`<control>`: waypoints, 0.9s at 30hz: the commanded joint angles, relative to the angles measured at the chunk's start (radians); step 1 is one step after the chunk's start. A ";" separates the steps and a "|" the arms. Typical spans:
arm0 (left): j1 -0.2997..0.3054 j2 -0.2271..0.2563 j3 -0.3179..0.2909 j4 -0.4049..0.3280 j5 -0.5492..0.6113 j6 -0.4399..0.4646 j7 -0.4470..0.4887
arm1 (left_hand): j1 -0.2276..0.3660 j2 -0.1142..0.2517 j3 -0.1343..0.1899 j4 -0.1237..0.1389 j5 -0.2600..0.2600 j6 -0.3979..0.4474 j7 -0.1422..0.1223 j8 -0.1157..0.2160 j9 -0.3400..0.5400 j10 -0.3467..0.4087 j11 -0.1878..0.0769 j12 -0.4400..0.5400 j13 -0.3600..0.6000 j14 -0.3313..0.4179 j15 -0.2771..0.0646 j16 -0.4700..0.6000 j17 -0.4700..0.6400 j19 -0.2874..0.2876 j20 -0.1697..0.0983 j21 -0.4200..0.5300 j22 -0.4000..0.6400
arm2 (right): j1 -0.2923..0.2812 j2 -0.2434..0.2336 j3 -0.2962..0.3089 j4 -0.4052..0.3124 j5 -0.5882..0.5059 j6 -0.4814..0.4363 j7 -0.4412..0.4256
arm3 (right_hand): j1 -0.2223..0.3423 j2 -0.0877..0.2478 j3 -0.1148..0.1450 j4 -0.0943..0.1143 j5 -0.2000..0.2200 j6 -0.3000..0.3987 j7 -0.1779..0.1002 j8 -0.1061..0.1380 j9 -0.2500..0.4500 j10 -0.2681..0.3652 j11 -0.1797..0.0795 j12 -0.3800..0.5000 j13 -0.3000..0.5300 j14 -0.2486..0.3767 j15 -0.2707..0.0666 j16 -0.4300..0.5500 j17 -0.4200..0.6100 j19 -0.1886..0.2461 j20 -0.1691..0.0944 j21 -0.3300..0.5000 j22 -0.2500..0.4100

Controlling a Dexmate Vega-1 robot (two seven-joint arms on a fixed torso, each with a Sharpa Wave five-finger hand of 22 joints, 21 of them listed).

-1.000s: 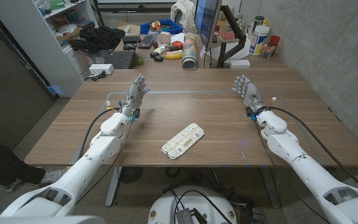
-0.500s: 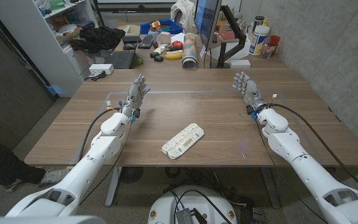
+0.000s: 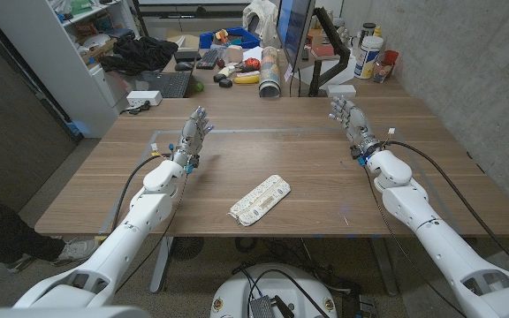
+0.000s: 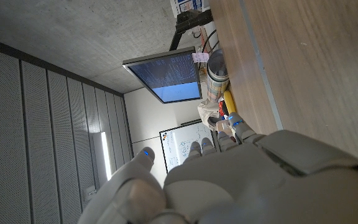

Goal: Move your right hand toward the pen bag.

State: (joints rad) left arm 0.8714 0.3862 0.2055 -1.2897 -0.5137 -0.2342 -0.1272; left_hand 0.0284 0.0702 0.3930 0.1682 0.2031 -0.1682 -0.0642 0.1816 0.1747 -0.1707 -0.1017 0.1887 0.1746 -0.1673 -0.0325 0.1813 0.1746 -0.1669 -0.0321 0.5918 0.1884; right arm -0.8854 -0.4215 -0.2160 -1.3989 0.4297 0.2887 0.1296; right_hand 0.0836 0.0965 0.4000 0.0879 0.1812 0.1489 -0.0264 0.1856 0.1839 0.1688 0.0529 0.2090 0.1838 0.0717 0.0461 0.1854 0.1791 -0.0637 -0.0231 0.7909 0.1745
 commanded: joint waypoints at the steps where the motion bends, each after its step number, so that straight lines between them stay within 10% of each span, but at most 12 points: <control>1: 0.009 -0.007 -0.019 -0.017 0.014 0.009 -0.006 | 0.001 0.041 0.000 -0.002 0.007 -0.052 -0.004 0.007 0.005 -0.016 -0.004 0.007 0.004 -0.034 -0.038 0.007 0.004 -0.122 -0.056 0.001 0.003 | -0.008 -0.004 0.007 -0.047 -0.039 0.046 0.015 | 0.005 0.026 0.002 -0.006 0.003 0.009 -0.001 0.010 0.003 0.013 0.002 0.009 0.003 0.013 0.001 0.008 0.002 0.002 -0.002 -0.001 0.003; 27: 0.028 -0.011 -0.033 -0.049 0.032 0.022 0.001 | 0.002 0.042 -0.004 -0.002 0.007 -0.046 -0.005 0.008 0.006 -0.015 -0.005 0.007 0.004 -0.033 -0.036 0.007 0.003 -0.120 -0.055 -0.002 0.004 | -0.017 -0.021 0.008 -0.112 -0.154 0.159 0.006 | 0.019 0.021 0.007 -0.018 0.006 0.030 -0.002 0.014 0.003 0.044 0.010 0.019 0.003 0.034 0.002 0.010 -0.002 0.018 0.004 -0.007 0.003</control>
State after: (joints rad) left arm 0.8914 0.3776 0.1766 -1.3222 -0.4992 -0.2255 -0.1321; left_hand 0.0284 0.0702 0.3930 0.1681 0.2031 -0.1681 -0.0642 0.1855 0.1746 -0.1707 -0.1016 0.1887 0.1745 -0.1673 -0.0325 0.1812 0.1745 -0.1668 -0.0321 0.5916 0.1883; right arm -0.8919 -0.4237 -0.2115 -1.4457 0.3331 0.3976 0.1481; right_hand 0.0888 0.1017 0.4032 0.0744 0.1812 0.1683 -0.0286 0.1935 0.1837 0.2004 0.0607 0.2244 0.1838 0.0933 0.0463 0.1854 0.1767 -0.0483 -0.0197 0.7909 0.1745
